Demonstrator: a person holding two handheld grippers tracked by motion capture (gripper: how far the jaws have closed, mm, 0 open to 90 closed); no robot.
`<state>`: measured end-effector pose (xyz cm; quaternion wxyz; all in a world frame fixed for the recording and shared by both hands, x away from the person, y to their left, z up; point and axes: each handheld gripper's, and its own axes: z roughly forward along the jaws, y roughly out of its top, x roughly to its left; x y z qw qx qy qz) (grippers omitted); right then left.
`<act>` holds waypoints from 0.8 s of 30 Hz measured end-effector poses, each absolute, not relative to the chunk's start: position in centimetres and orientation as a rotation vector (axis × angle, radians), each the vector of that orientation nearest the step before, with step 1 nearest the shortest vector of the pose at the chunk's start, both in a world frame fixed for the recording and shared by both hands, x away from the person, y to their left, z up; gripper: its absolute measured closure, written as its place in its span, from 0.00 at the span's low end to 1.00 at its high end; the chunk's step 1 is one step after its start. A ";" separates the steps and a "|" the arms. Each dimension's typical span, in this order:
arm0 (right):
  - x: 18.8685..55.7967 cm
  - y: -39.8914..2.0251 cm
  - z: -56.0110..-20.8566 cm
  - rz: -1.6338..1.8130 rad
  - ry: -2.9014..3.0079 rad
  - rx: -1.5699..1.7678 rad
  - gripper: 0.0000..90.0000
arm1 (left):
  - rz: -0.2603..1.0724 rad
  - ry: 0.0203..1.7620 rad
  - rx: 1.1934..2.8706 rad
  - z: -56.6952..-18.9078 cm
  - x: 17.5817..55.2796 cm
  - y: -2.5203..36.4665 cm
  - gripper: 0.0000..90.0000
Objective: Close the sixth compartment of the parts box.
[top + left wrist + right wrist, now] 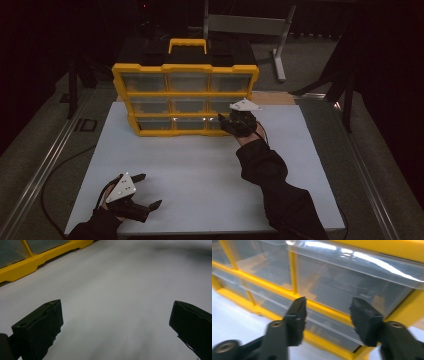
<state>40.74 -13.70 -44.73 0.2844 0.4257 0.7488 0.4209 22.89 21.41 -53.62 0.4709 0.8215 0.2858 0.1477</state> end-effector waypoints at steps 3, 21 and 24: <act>40.6 -13.5 -44.7 1.145 2.033 1.124 0.33 | 0.361 0.700 2.013 -53.6 22.9 21.4 0.00; 39.6 -13.7 -43.5 1.182 2.118 1.067 0.09 | 0.359 0.697 2.011 -53.6 22.7 21.6 0.00; 39.2 -14.1 -43.4 1.202 2.136 1.037 0.09 | 0.361 0.694 2.014 -53.6 22.7 21.5 0.00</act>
